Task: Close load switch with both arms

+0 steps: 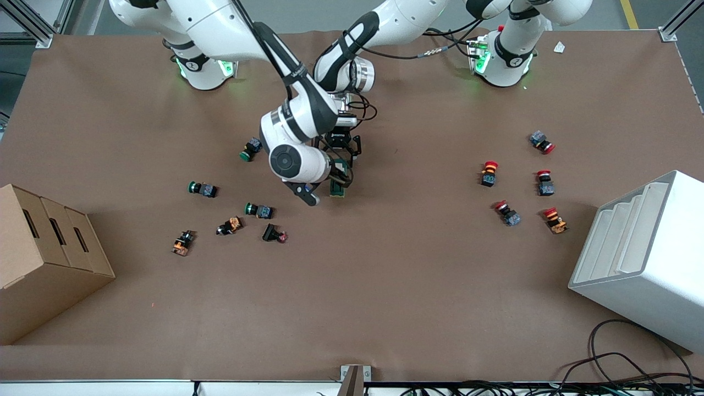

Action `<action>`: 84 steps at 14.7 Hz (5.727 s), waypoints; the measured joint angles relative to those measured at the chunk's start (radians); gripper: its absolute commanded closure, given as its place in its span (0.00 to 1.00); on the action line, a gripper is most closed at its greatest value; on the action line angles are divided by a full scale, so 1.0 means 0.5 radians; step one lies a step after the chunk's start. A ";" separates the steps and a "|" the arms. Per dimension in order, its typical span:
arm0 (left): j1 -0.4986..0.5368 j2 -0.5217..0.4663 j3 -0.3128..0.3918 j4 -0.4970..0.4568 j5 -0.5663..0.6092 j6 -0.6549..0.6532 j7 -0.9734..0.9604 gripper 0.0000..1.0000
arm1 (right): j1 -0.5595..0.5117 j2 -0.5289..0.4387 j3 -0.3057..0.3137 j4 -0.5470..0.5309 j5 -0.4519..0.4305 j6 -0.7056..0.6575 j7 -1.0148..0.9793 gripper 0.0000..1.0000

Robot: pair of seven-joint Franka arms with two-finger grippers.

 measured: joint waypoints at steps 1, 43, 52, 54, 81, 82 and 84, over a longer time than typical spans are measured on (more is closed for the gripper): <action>-0.002 0.002 0.000 0.001 0.001 -0.007 0.001 0.01 | 0.027 0.013 0.000 -0.001 0.000 0.030 0.023 0.00; 0.041 -0.066 -0.007 0.105 -0.278 0.104 0.008 0.00 | -0.904 0.138 -0.078 0.685 -0.554 -0.673 -1.354 0.00; 0.421 -0.636 -0.031 0.248 -1.535 0.335 1.558 0.00 | -1.436 -0.433 -0.083 0.390 -1.011 -0.791 -2.201 0.00; 0.529 -0.710 -0.030 0.292 -1.745 0.331 1.837 0.00 | -1.453 -0.539 -0.082 0.383 -1.076 -0.866 -2.205 0.00; 2.068 -1.832 0.207 0.387 -3.358 -1.191 4.873 0.00 | -1.470 -0.813 -0.053 0.731 -1.137 -1.436 -2.198 0.00; 2.069 -1.853 0.217 0.375 -3.359 -1.194 4.874 0.00 | -1.470 -0.810 -0.053 0.731 -1.134 -1.454 -2.198 0.00; 2.068 -1.868 0.223 0.366 -3.360 -1.195 4.874 0.00 | -1.474 -0.805 -0.055 0.731 -1.093 -1.492 -2.198 0.00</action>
